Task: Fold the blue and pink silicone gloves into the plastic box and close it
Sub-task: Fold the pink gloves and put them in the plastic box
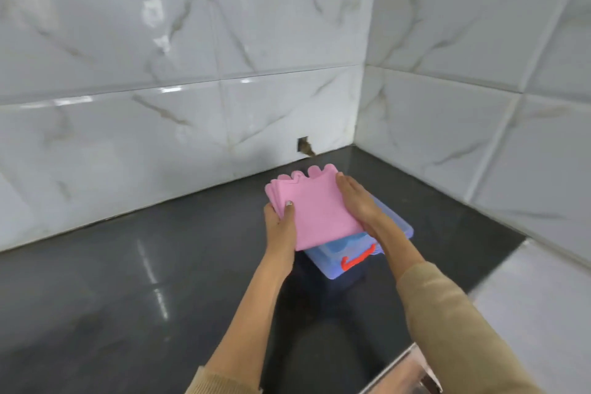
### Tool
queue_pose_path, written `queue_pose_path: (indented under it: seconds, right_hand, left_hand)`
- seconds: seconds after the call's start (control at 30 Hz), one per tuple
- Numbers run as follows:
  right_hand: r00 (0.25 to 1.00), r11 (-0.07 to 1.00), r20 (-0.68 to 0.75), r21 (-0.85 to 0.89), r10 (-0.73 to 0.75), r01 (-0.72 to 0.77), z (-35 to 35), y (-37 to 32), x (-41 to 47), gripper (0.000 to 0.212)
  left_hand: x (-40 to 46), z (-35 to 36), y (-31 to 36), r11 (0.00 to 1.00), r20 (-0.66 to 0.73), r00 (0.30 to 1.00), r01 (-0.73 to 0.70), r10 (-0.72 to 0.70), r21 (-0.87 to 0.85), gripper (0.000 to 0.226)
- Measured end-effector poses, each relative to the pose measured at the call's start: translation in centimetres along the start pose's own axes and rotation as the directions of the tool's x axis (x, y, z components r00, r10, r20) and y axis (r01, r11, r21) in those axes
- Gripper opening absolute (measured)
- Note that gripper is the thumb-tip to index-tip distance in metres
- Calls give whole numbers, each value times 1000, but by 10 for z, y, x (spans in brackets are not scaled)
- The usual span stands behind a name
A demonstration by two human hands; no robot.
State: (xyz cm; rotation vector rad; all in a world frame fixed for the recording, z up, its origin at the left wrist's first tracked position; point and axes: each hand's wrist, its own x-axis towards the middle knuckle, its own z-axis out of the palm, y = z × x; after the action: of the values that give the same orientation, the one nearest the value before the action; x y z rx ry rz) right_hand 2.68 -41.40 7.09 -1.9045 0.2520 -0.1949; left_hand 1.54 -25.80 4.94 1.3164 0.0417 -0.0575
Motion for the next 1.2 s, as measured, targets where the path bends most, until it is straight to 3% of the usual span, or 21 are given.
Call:
queue_pose_path:
  seconds: [0.17,0.47,0.67,0.8,0.9,1.03,1.2]
  right_hand:
    - [988,988,37,0,151,-152,-36,29,-3,35]
    - [964,962,145,122,224,-242,47,23,-32,44]
    - [912,910,371,292,176,-295,129,-2,-85,35]
    - [857,907,502,299,114,-296,168,-18,-117,28]
    - [851,942,522,254,58,-220,181,-30,-122,32]
    - [847,987,523,159,-93,10,186,-59,-115,28]
    - [786,969,591,-31,-179,244,197,-63,-109,33]
  left_hand:
    - [-2,33,-23,989,71,987,145,-146,23,39]
    - [-23,-50,10,978,28,995,90,-97,186,24]
    - [-74,-144,36,973,-151,983,132,-104,190,22]
    - [-109,-189,42,965,-304,946,180,-115,193,18]
    - [-119,-202,45,958,-389,919,172,-72,229,17]
    - [-110,-201,55,947,-491,869,100,66,304,19]
    - [-105,-201,46,837,-573,806,208,147,507,37]
